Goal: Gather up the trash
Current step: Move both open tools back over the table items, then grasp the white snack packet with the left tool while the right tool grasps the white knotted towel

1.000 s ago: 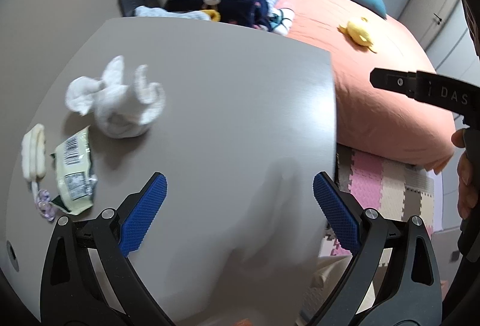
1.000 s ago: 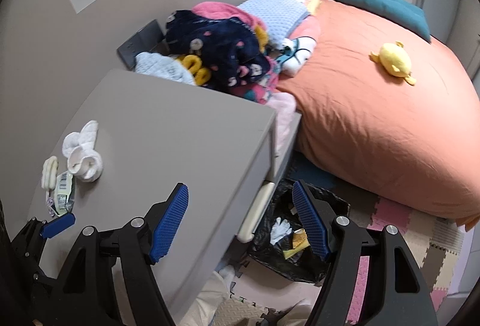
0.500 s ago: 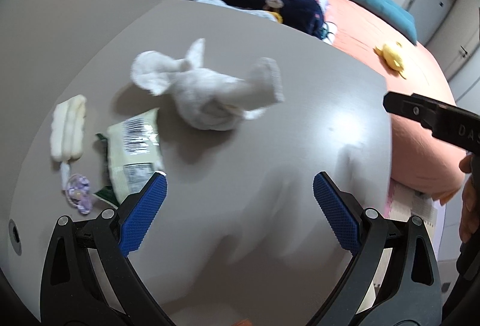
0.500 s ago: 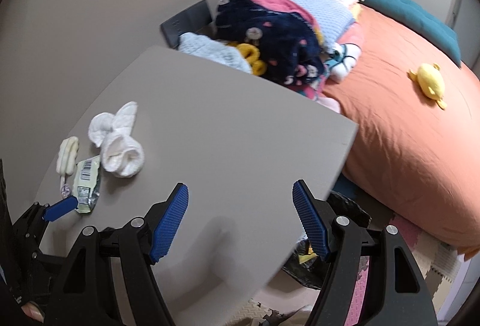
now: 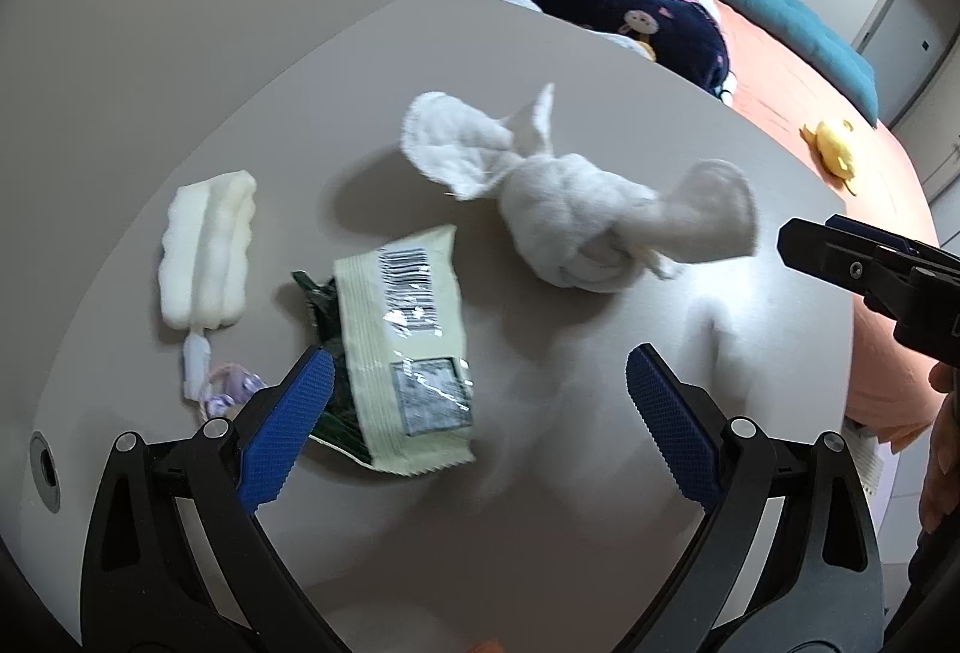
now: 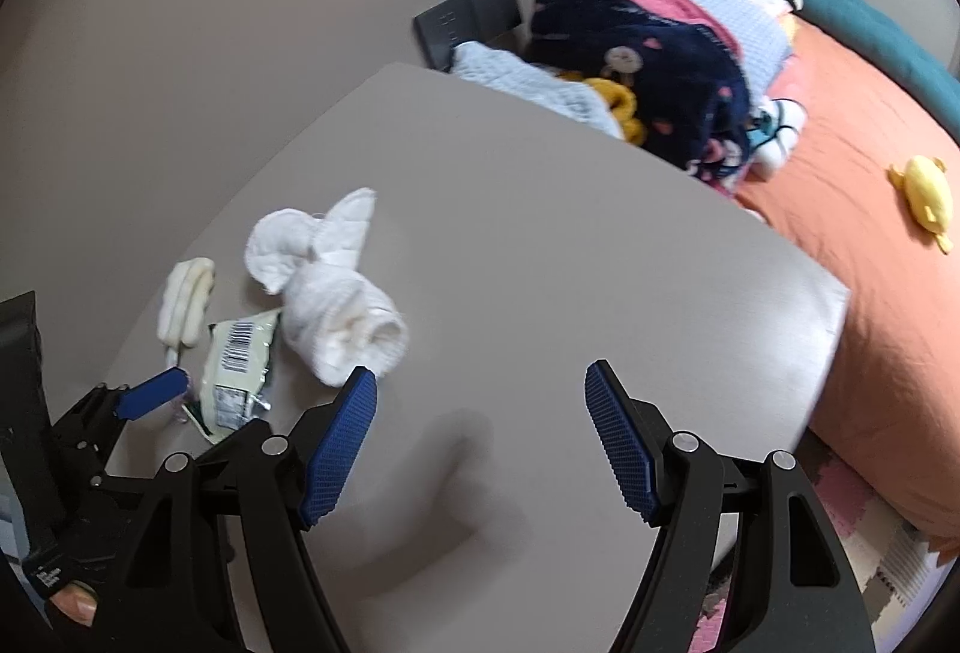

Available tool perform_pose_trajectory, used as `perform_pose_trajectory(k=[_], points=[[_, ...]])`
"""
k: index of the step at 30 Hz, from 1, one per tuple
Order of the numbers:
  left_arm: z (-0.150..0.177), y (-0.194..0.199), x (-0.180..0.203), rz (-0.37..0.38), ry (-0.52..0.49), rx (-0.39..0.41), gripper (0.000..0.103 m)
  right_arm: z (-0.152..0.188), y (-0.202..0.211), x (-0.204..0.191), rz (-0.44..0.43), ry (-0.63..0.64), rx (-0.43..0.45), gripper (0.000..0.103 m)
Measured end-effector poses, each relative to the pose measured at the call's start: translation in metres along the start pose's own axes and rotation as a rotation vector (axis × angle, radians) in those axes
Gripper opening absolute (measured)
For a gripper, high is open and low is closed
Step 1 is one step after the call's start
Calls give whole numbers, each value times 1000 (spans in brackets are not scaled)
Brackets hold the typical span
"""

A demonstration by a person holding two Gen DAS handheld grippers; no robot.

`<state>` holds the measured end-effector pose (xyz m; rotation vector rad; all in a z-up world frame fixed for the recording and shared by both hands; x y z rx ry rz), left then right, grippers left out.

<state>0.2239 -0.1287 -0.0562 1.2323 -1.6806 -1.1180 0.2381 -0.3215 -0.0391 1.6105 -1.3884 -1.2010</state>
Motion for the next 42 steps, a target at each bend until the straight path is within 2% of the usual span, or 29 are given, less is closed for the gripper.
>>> perform_pose_trajectory(k=[12, 18, 19, 20, 25, 26, 27, 28, 31, 33, 36, 42], points=[[-1, -18, -22, -3, 38, -25, 94, -12, -30, -36, -47, 40, -35, 73], [-2, -28, -22, -6, 34, -46, 77, -19, -36, -49, -79, 56, -46, 73], [-2, -28, -23, -12, 36, -44, 73, -20, -38, -51, -82, 59, -47, 73], [-2, -28, -25, -19, 37, -41, 63, -21, -40, -53, -89, 62, -50, 73], [0, -25, -34, -30, 47, -33, 48, -23, -51, -64, -135, 75, -68, 72], [0, -25, -35, -30, 47, -31, 47, -23, -52, -66, -147, 76, -70, 63], [1, -25, -36, -27, 48, -29, 46, -23, -54, -67, -172, 72, -79, 48], [1, -24, -36, -25, 48, -28, 45, -23, -55, -68, -203, 61, -93, 43], [2, -24, -37, -24, 53, -29, 45, -23, -55, -71, -198, 68, -97, 33], [2, -23, -38, -28, 57, -28, 45, -22, -49, -73, -203, 83, -70, 18], [1, -18, -39, -27, 67, -15, 43, -18, -37, -77, -204, 101, -35, 14], [-3, 1, -36, -14, 68, 23, 36, -18, -7, -73, -184, 115, 21, 14]])
Point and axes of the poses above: each gripper's, at about its wrist camera, not at the fingertips, and y roughly against the way its jaws point, x to its right, z to its underside, the point moved 2 cm from there along -y, roughly the way its jaws point, and after that the axes turned 7 degrees about -x, right-handed, at the moved point
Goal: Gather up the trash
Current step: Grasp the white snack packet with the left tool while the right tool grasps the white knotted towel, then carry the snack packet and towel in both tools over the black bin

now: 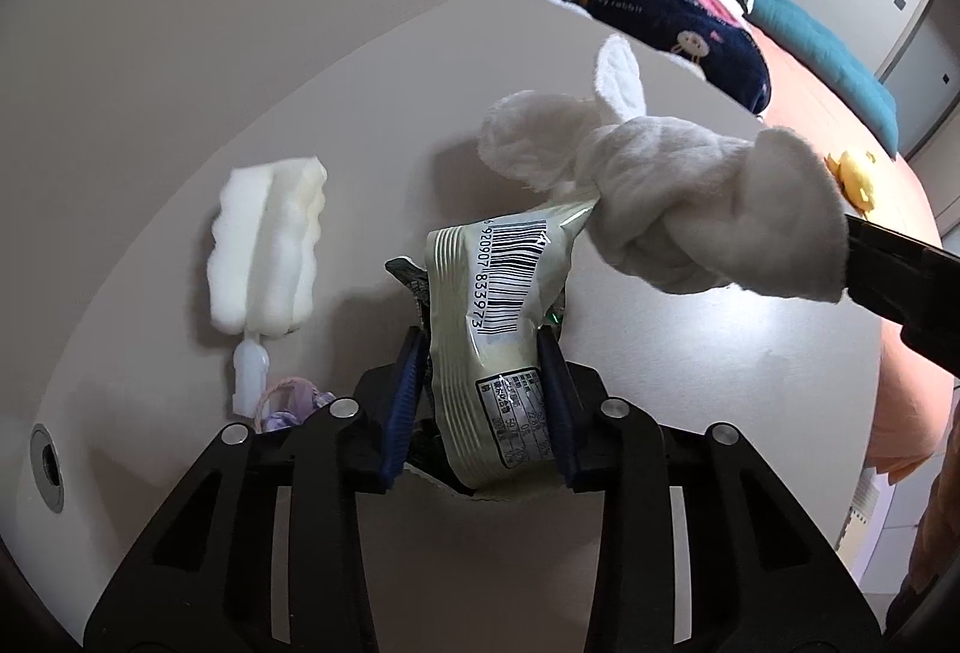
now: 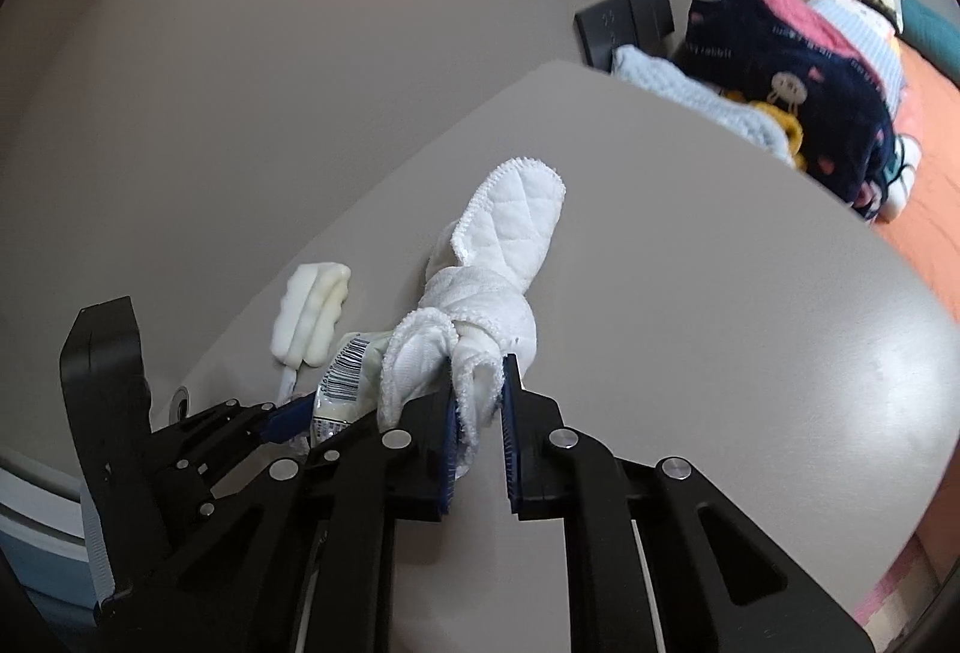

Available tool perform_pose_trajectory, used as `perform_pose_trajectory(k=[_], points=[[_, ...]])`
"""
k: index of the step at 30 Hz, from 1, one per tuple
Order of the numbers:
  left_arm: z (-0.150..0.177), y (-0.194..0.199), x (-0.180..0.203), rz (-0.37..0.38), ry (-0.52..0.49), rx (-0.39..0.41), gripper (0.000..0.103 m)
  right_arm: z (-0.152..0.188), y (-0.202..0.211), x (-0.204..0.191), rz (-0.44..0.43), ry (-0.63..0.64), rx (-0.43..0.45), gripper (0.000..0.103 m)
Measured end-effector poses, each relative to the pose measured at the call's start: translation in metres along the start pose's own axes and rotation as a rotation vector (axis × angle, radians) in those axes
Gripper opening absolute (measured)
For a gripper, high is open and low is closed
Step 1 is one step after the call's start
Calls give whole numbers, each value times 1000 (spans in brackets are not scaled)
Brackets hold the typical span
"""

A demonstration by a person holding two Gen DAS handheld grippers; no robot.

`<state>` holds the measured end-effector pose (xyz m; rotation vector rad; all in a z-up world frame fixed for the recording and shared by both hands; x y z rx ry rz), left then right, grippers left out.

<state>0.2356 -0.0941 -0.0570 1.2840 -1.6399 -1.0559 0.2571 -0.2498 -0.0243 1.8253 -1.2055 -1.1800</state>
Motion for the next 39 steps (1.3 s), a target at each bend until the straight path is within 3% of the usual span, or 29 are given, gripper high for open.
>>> perform_pose_trajectory(k=[17, 39], points=[[6, 36, 56, 39, -82, 56, 34, 27, 71, 35, 75, -61, 85, 14], [32, 61, 190, 138, -293, 61, 34, 99, 165, 132, 172, -251, 187, 15]])
Point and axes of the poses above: each gripper's, at about its wrist camera, not at the fingertips, and y roughly against the way its jaws point, x to its right, z to its underside, the point moved 2 cm from there along -y, roughly the way its jaws point, and after that the axes turned 7 degrees about -x, right-handed, at the moved point
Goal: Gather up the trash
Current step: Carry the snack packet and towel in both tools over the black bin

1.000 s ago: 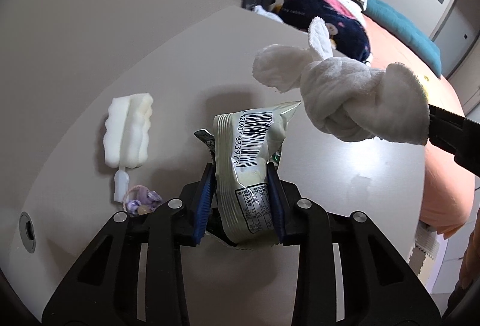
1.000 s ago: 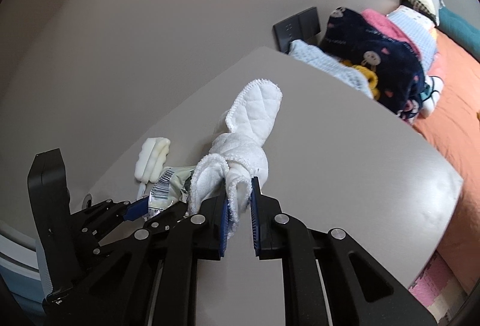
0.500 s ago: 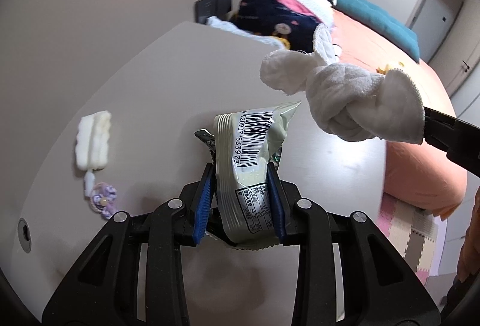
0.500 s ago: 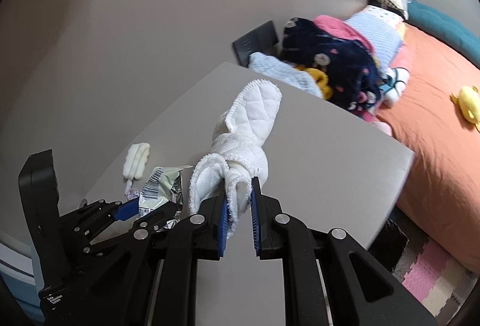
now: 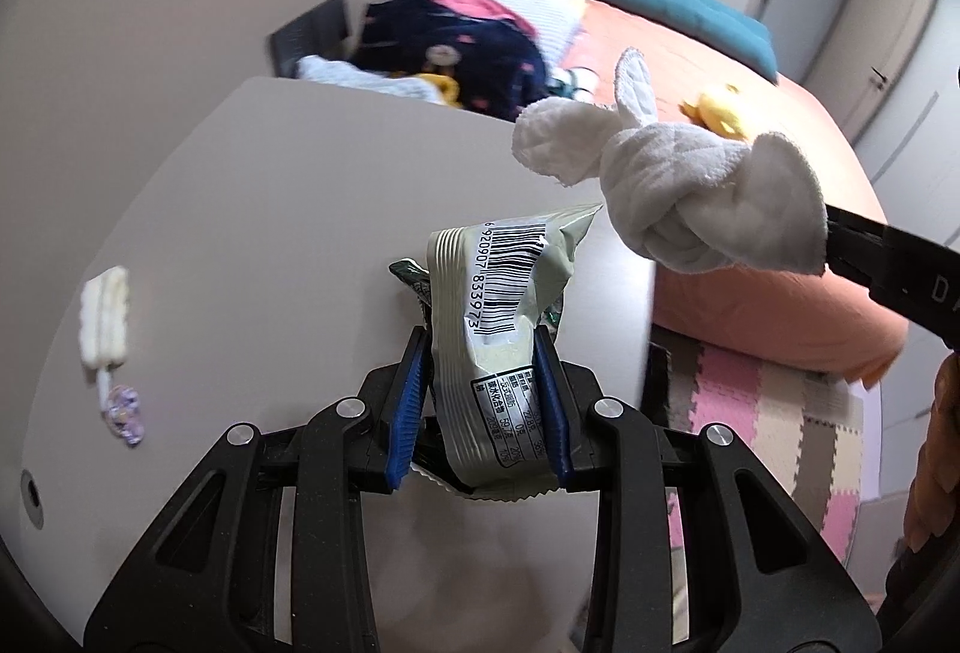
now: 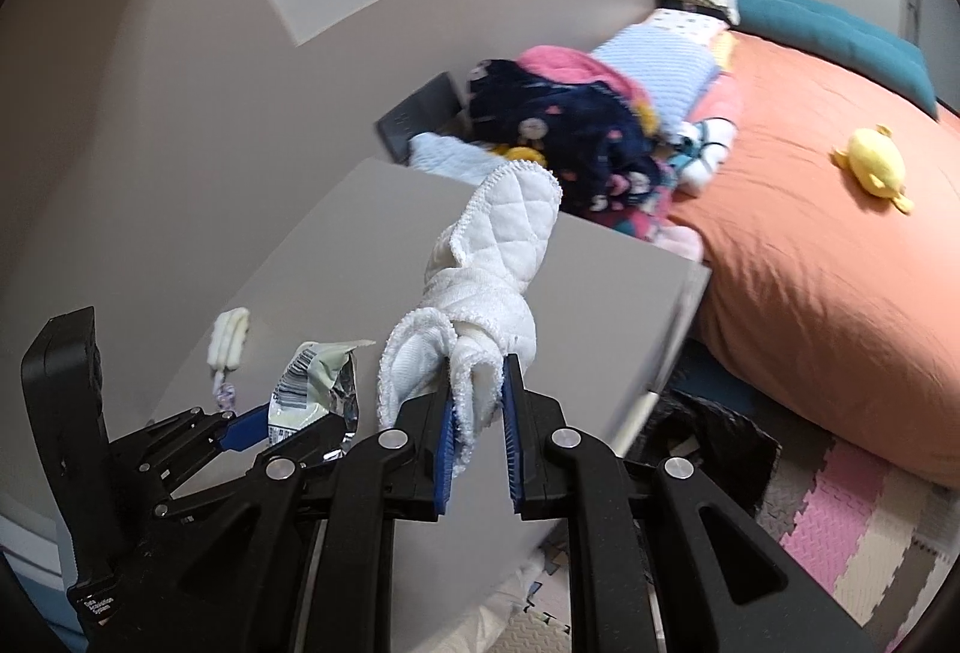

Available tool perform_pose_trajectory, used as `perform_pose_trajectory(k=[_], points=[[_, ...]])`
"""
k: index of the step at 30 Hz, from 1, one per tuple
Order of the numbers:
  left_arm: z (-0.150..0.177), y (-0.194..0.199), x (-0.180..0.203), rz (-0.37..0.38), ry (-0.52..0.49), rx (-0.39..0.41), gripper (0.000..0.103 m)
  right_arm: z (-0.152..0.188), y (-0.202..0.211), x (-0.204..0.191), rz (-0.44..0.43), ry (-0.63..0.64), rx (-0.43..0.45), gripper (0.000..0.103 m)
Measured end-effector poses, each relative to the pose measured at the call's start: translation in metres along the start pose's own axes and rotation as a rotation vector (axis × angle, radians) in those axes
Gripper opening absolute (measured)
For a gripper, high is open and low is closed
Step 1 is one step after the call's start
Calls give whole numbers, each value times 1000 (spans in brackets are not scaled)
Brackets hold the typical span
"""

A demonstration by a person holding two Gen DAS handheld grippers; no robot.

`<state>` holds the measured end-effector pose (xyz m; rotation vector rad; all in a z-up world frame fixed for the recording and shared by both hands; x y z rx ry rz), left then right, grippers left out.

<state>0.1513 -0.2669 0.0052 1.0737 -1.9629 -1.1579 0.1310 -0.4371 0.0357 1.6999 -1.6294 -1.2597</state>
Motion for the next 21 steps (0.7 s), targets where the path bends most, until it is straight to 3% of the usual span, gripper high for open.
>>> perform_pose_trajectory(k=[11, 21], points=[[-5, -25, 102, 107, -175, -59, 34, 29, 41, 105, 134, -185, 25, 16], [5, -47, 168, 127, -296, -113, 35, 46, 60, 174, 222, -289, 18, 18]])
Point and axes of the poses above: each gripper's, at about its wrist camera, not at the fingertips, and y roughly against the way its jaws point, x to its right, z to its underside, the point moved 2 cm from there along -y, roughly the way its jaws point, and after that the axes turned 7 degrees about -x, right-handed, at the moved point
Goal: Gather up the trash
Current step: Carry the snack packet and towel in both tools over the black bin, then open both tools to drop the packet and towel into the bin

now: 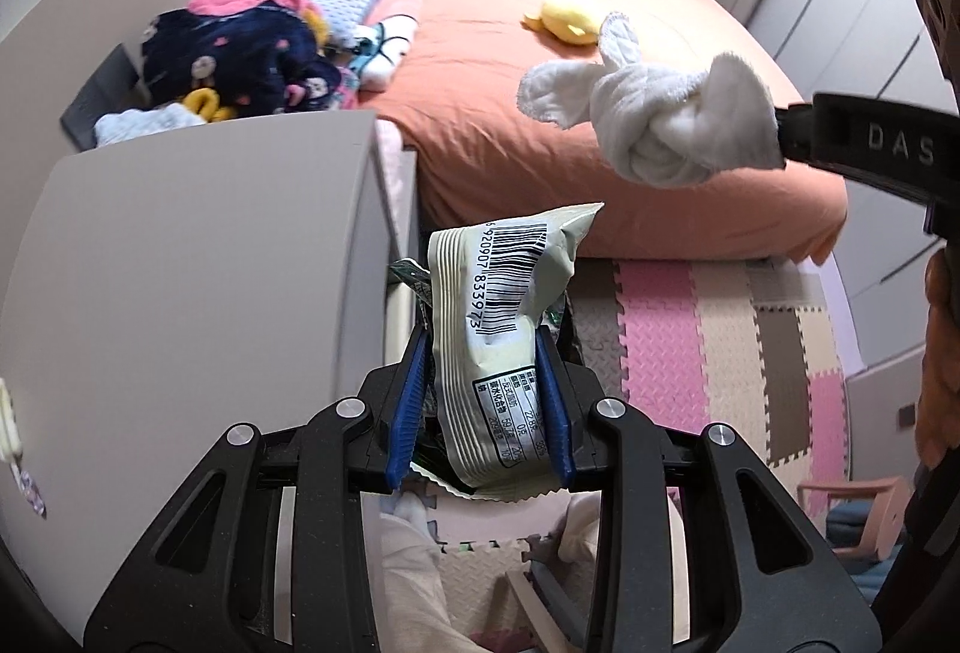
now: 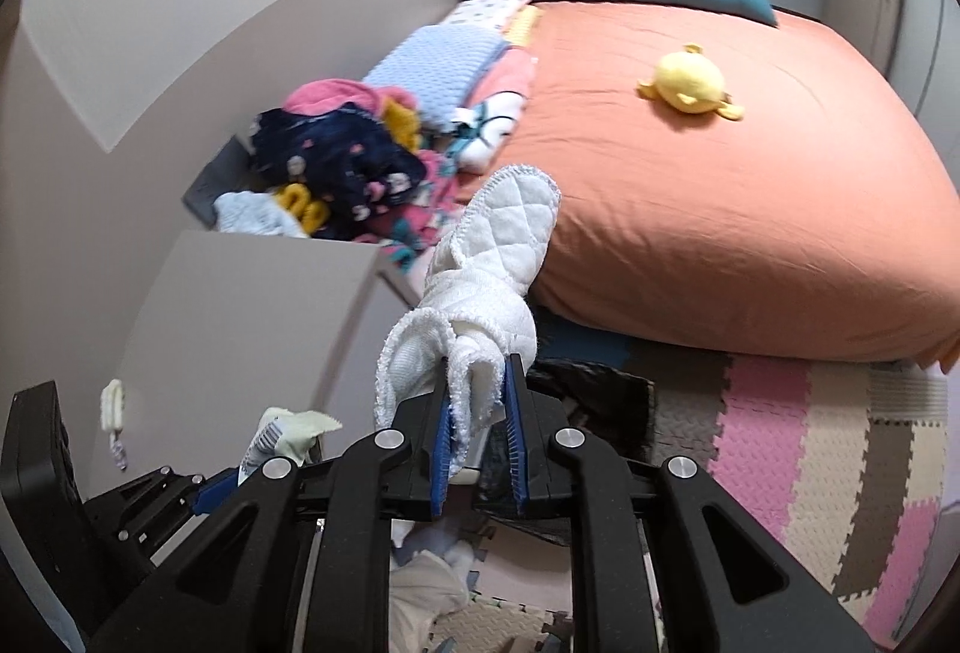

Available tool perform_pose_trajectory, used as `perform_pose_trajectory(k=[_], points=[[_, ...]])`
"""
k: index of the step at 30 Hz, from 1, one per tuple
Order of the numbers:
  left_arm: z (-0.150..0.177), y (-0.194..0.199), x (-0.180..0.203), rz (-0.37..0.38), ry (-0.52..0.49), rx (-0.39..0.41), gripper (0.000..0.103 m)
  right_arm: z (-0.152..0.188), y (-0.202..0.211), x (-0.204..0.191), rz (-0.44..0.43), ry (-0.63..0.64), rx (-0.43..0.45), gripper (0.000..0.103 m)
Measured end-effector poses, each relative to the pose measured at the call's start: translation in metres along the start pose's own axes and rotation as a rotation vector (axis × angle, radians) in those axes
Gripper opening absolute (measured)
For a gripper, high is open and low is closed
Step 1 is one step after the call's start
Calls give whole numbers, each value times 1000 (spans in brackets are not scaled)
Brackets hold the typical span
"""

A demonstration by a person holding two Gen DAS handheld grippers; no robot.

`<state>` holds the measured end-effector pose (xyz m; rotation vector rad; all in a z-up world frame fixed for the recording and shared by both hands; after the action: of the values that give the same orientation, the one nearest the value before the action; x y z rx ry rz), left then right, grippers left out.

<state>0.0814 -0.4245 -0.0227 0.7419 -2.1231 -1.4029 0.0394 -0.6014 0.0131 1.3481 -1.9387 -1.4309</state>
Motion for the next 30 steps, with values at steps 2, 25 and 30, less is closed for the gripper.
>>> perform_pose_trajectory(k=[2, 25, 30], points=[[-2, -6, 8, 5, -13, -14, 36, -2, -3, 8, 16, -9, -12, 20], [-8, -32, -3, 4, 46, -120, 93, -23, -19, 33, 126, -43, -11, 59], [-6, -26, -10, 5, 65, -107, 93, -21, -18, 20, 127, -28, -8, 59]])
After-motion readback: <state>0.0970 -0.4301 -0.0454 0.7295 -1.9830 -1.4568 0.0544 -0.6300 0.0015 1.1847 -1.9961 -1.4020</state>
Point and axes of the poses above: each gripper's, at about its wrist camera, not at the fingertips, and y roughly against the way its jaws point, x to its right, z to its underside, the point moved 2 cm from there along -y, roughly the way its jaws point, and after that the axes turned 7 degrees about -x, right-handed, at the moved point
